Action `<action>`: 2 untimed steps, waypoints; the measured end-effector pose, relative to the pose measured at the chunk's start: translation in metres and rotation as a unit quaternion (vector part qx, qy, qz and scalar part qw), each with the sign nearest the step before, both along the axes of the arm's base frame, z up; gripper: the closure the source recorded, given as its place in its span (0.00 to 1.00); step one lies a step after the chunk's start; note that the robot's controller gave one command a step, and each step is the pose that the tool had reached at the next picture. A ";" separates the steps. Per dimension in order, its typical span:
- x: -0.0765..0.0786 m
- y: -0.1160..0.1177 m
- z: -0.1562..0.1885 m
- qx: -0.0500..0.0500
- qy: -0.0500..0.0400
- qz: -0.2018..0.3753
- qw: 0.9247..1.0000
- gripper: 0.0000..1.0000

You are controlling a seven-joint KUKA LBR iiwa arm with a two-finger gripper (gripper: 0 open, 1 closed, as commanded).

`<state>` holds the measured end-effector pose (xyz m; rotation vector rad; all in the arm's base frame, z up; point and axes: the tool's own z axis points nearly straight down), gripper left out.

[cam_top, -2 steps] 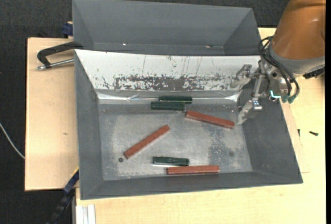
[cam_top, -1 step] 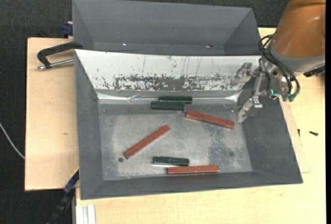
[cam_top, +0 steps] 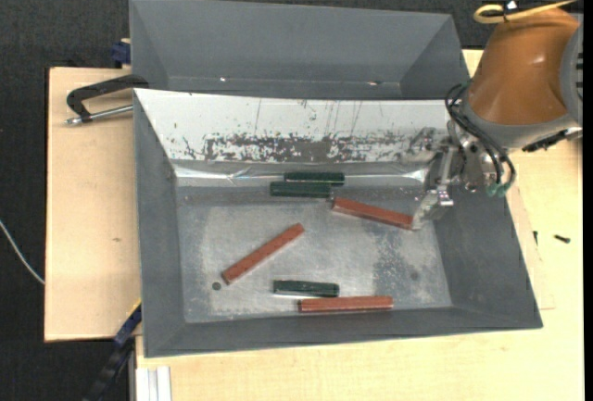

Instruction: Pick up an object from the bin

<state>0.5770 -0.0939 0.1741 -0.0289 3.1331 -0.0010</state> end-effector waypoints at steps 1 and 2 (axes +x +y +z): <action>0.005 -0.003 -0.063 0.000 0.003 0.096 0.995 0.00; 0.017 0.015 -0.097 0.000 0.003 0.064 0.998 1.00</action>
Offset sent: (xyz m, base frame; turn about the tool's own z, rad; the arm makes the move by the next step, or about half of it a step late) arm 0.0138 0.0145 -0.1041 -0.1276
